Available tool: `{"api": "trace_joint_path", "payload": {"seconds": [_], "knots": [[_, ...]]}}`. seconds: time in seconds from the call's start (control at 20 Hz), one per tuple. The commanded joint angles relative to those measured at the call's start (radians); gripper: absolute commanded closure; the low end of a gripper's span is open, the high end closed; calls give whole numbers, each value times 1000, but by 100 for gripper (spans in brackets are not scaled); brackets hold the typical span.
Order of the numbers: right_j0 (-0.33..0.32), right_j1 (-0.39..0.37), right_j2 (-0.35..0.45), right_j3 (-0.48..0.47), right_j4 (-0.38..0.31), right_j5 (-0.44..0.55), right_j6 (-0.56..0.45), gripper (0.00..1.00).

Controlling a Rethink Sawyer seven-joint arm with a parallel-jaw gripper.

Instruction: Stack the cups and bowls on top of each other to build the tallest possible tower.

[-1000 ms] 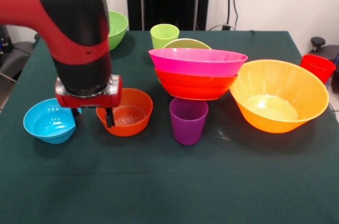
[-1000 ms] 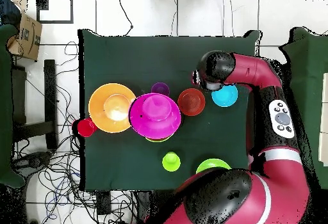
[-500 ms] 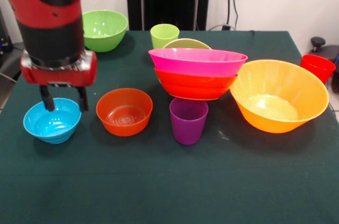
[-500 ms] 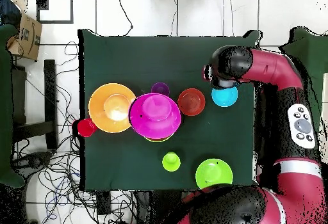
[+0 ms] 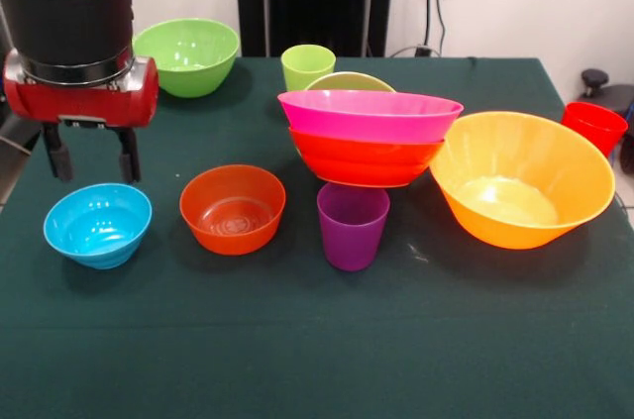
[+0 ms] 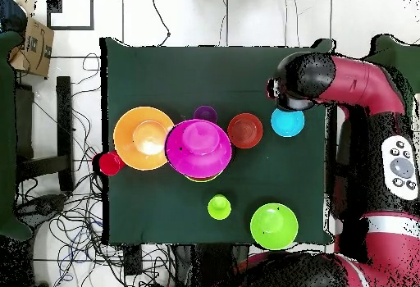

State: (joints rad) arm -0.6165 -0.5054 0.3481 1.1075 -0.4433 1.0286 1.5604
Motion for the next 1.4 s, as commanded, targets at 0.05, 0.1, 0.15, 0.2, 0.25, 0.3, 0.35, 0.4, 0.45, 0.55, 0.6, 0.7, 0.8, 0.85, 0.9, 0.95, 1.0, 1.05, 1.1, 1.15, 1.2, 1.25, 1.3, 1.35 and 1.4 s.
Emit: {"api": "trace_joint_path", "payload": {"seconds": [0.05,0.1,0.15,0.2,0.25,0.3,0.35,0.4,0.45,0.55,0.6,0.7,0.8,0.85,0.9,0.95,1.0,1.05,1.1,1.15,1.2,1.25,1.3,1.35,1.4], "knots": [[8,36,42,154,-47,5,-206,0],[7,37,42,162,-46,-4,-198,0],[9,38,43,170,-45,-13,-187,0],[10,39,43,174,-44,-16,-181,0],[12,37,42,183,-44,-25,-171,0],[13,39,42,188,-45,-33,-165,0],[13,40,42,194,-48,-41,-161,0],[11,42,42,199,-50,-48,-160,0],[12,42,38,207,-52,-50,-151,0],[9,37,31,229,-60,-68,-141,0],[4,36,30,237,-63,-77,-141,0],[-6,44,30,251,-73,-111,-136,0],[-15,54,29,260,-82,-139,-135,0],[-21,56,28,263,-86,-151,-139,0],[-25,59,28,261,-89,-156,-142,0],[-30,63,28,260,-91,-163,-149,0],[-32,68,28,254,-92,-163,-154,0],[-36,69,28,255,-94,-169,-159,0],[-39,71,28,255,-94,-173,-162,0],[-42,73,28,256,-95,-177,-165,0],[-42,75,27,255,-96,-179,-166,0],[-43,76,27,257,-97,-183,-167,0],[-41,81,26,249,-98,-183,-165,0],[-42,86,26,246,-100,-187,-167,0],[-42,92,27,241,-101,-189,-168,0]]}}
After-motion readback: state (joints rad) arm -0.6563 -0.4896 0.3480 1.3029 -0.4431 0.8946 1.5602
